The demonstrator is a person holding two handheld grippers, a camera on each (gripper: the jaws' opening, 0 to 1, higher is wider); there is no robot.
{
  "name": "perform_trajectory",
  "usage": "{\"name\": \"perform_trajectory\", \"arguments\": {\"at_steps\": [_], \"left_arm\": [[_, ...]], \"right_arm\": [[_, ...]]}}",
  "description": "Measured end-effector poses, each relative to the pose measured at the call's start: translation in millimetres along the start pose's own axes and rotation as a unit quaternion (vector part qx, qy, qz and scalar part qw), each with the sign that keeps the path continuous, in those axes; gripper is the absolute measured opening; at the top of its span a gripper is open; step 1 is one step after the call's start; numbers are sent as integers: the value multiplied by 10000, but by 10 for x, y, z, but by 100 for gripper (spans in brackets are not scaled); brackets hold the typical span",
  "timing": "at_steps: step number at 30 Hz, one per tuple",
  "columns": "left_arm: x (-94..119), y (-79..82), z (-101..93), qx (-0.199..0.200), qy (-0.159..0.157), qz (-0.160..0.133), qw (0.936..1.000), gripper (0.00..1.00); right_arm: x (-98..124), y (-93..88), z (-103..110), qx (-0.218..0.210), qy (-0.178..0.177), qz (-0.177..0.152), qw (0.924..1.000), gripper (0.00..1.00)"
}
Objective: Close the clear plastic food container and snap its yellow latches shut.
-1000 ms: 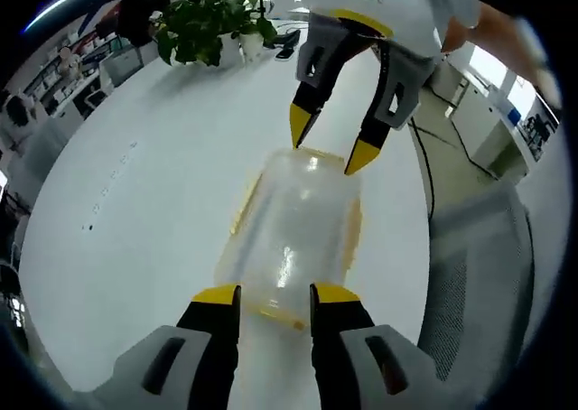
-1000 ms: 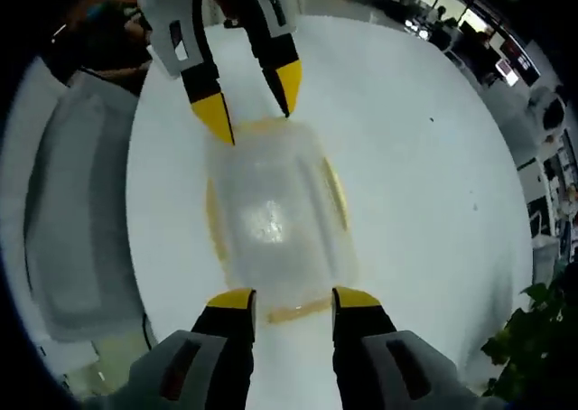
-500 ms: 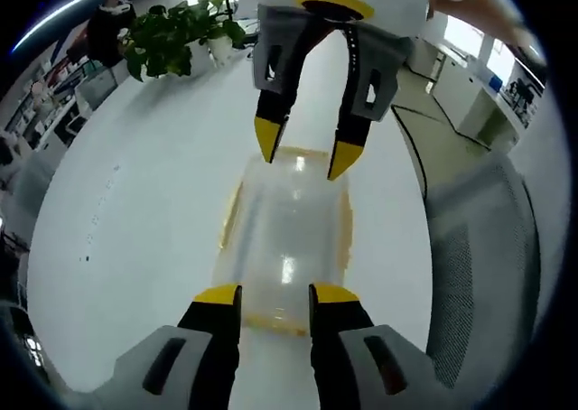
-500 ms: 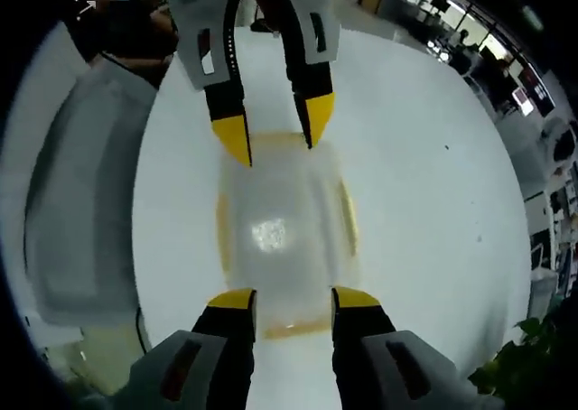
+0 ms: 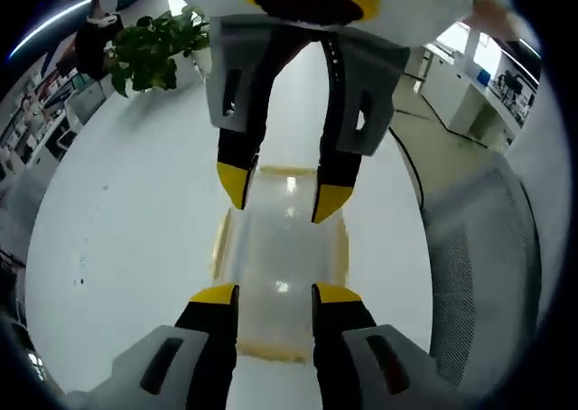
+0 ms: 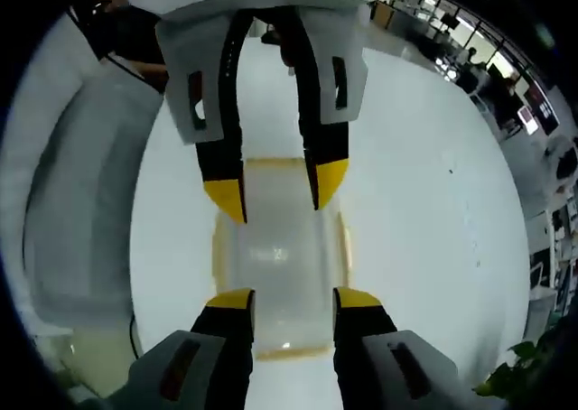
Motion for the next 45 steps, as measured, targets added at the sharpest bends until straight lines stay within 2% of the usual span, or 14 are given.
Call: {"name": "perform_trajectory", "arguments": {"at_steps": [13,22,34,38,45], "left_arm": [[-68,68,-82,176,-130,-174,9996,32],[-64,58,-139,355,-214,-239,9989,39],[-83,22,-249,344,-241,-165,9990,44],[-115,0,-309,99,-192,15,9998,46],[-172,-12,-395,93,-202,11,9998,47]], "right_arm": [[-19,11,-55,-48,-32,-170,9998,32],[-42,22,-101,-90,14,-223,9997,38],[-62,39,-178,-98,72,-232,9997,45],[-80,41,-213,-115,118,-227,9996,46],[-102,62,-250,-126,152,-229,9995,46]]}}
Point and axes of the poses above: the point that each gripper's makers call its tool centre point, and the gripper's own axes: x roughly backward along the fingers, z roughly to its left, y roughly out of its top, the point moved 8 cm from there along x, roughly backward along the fingers, and after that the axes turned 7 degrees about -z, right-handed, at the moved point
